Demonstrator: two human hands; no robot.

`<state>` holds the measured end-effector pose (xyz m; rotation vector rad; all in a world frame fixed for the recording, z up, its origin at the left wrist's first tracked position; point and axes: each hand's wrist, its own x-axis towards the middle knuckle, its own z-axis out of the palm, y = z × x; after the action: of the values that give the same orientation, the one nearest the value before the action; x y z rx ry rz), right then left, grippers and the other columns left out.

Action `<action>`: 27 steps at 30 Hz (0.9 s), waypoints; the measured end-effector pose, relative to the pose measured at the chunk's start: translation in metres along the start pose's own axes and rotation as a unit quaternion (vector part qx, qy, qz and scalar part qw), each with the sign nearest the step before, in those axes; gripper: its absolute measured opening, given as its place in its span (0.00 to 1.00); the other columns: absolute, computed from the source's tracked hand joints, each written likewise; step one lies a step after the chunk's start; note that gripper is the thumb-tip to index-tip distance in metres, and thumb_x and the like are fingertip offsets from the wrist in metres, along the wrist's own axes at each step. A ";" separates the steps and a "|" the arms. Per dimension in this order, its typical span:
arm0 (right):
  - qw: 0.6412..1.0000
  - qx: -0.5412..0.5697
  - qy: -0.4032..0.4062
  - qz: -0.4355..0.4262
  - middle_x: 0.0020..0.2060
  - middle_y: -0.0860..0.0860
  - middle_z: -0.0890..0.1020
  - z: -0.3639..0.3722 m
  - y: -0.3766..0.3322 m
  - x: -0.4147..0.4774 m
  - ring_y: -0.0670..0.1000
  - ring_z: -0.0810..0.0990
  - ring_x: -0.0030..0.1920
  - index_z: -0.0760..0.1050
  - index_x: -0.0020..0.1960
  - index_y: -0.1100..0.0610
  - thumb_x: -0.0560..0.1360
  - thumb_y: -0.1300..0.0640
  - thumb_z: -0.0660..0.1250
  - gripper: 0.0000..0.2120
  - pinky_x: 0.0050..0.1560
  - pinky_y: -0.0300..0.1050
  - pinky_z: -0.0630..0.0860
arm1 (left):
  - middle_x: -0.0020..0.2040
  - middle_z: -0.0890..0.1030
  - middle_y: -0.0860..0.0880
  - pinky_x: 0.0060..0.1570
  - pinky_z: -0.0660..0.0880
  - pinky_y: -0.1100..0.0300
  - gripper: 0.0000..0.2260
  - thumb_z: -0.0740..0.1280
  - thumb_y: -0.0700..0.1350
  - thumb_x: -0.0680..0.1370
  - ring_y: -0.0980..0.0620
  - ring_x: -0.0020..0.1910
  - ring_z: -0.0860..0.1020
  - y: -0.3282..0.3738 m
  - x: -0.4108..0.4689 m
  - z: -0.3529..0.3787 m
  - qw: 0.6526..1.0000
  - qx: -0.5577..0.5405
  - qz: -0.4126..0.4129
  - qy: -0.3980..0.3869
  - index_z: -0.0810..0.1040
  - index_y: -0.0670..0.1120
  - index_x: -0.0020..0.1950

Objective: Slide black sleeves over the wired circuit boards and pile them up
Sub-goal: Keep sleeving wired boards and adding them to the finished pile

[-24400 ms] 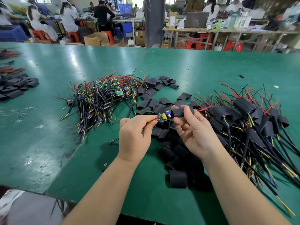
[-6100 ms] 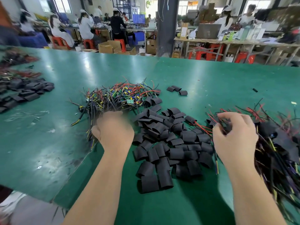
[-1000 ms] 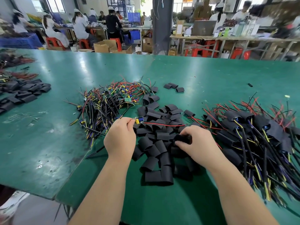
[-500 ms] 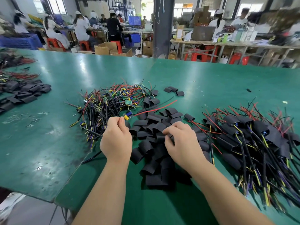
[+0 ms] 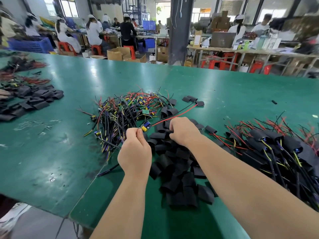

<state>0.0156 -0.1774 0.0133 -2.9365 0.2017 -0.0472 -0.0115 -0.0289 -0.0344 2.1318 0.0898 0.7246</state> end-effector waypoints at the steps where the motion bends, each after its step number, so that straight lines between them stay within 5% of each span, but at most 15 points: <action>1: 1.000 0.003 0.015 0.002 0.47 0.56 0.80 0.001 0.002 -0.002 0.59 0.78 0.48 0.74 0.46 0.59 0.73 0.61 0.65 0.04 0.49 0.51 0.78 | 0.30 0.74 0.51 0.26 0.55 0.62 0.08 0.57 0.47 0.82 0.46 0.28 0.67 0.001 0.000 0.000 1.000 -0.003 0.002 0.003 0.73 0.46 0.49; 10: 0.997 0.039 0.014 -0.067 0.30 0.47 0.68 -0.007 0.011 -0.021 0.56 0.70 0.38 0.61 0.31 0.54 0.71 0.60 0.64 0.14 0.34 0.43 0.64 | 0.32 0.72 0.51 0.29 0.57 0.57 0.08 0.58 0.45 0.82 0.45 0.30 0.67 0.004 -0.003 -0.003 1.000 -0.007 0.030 0.002 0.75 0.44 0.50; 14: 0.955 0.258 0.140 -0.047 0.29 0.46 0.71 -0.014 0.021 -0.045 0.46 0.68 0.31 0.67 0.32 0.52 0.68 0.58 0.75 0.16 0.35 0.43 0.66 | 0.29 0.71 0.52 0.27 0.55 0.59 0.07 0.59 0.42 0.81 0.46 0.28 0.66 0.005 -0.005 -0.006 0.998 -0.025 0.065 0.006 0.75 0.42 0.48; 16: 0.869 0.463 0.177 0.008 0.37 0.48 0.78 -0.013 0.029 -0.065 0.44 0.74 0.35 0.74 0.48 0.52 0.67 0.60 0.78 0.15 0.38 0.38 0.73 | 0.29 0.71 0.52 0.27 0.55 0.59 0.06 0.60 0.41 0.81 0.46 0.27 0.65 0.006 -0.007 -0.006 0.997 -0.028 0.077 -0.003 0.75 0.41 0.47; 18: 0.746 0.642 0.175 0.027 0.42 0.52 0.81 -0.009 0.043 -0.082 0.45 0.77 0.35 0.75 0.58 0.58 0.69 0.63 0.75 0.19 0.36 0.37 0.75 | 0.29 0.71 0.51 0.28 0.55 0.58 0.06 0.60 0.41 0.81 0.45 0.27 0.66 0.007 -0.008 -0.006 0.996 -0.027 0.085 -0.018 0.75 0.41 0.48; 22: 0.504 0.852 0.140 0.021 0.46 0.50 0.85 -0.005 0.062 -0.108 0.45 0.82 0.39 0.78 0.52 0.55 0.69 0.53 0.67 0.12 0.37 0.35 0.77 | 0.28 0.72 0.51 0.29 0.57 0.58 0.06 0.60 0.41 0.81 0.46 0.26 0.66 0.007 -0.009 -0.007 0.994 -0.031 0.103 -0.034 0.75 0.41 0.48; 24: 0.439 0.885 0.152 0.027 0.48 0.51 0.85 -0.005 0.066 -0.111 0.46 0.83 0.45 0.77 0.51 0.54 0.69 0.50 0.65 0.13 0.39 0.35 0.78 | 0.27 0.71 0.50 0.29 0.58 0.58 0.08 0.58 0.42 0.81 0.46 0.25 0.66 0.007 -0.010 -0.008 0.991 -0.034 0.126 -0.040 0.75 0.40 0.48; 27: 0.395 0.901 0.177 0.041 0.46 0.52 0.85 -0.007 0.065 -0.110 0.45 0.83 0.44 0.77 0.51 0.59 0.69 0.48 0.66 0.17 0.42 0.33 0.78 | 0.27 0.71 0.50 0.28 0.61 0.58 0.12 0.56 0.45 0.80 0.45 0.24 0.67 0.007 -0.011 -0.008 0.984 -0.037 0.164 -0.053 0.76 0.40 0.47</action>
<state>-0.1018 -0.2265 0.0051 -0.6111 0.1452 -0.4916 -0.0260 -0.0304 -0.0304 2.1313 -0.3484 0.7879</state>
